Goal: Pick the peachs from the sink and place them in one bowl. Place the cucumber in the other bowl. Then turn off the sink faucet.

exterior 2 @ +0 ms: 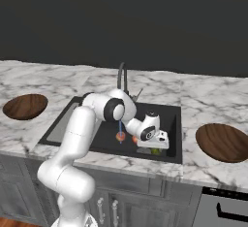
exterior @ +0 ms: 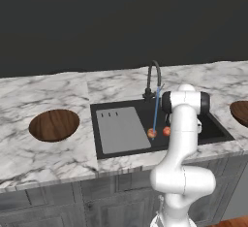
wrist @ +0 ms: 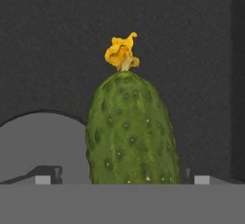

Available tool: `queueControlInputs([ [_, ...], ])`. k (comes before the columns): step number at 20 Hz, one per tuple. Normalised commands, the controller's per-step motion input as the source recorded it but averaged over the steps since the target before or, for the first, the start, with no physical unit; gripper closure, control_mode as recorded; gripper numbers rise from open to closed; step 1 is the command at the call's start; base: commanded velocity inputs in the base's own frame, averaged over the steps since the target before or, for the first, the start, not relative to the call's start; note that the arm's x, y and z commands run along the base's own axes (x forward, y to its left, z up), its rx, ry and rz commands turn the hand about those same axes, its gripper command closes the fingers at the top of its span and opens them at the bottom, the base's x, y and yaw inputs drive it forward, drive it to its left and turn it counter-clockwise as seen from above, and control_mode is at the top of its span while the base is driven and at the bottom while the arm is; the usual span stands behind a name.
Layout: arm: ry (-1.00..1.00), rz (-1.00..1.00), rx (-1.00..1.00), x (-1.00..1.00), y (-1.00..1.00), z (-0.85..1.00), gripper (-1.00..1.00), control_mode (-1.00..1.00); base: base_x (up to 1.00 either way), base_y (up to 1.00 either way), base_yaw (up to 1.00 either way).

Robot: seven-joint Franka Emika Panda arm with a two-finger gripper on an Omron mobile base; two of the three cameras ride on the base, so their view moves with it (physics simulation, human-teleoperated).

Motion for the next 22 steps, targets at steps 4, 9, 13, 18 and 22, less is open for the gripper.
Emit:
queueControlInputs([
  [4, 0.04, 0.0, -0.03, 0.13, 0.0, -0.47, 1.0, -1.0, 0.0, 0.0, 0.0],
  [9, 0.03, 0.01, 0.0, 0.06, -0.11, -0.47, 1.0, -1.0, 0.0, 0.0, 0.0],
  [13, 0.0, 0.0, 0.0, 0.0, -0.2, -0.34, 1.0, -1.0, 0.0, 0.0, 0.0],
  [18, 0.0, 0.01, 0.04, 0.0, -0.37, -0.06, 1.0, -1.0, 0.0, 0.0, 0.0],
  [22, 0.0, 0.02, 0.12, 0.0, -0.48, 0.0, 1.0, -1.0, 0.0, 0.0, 0.0],
])
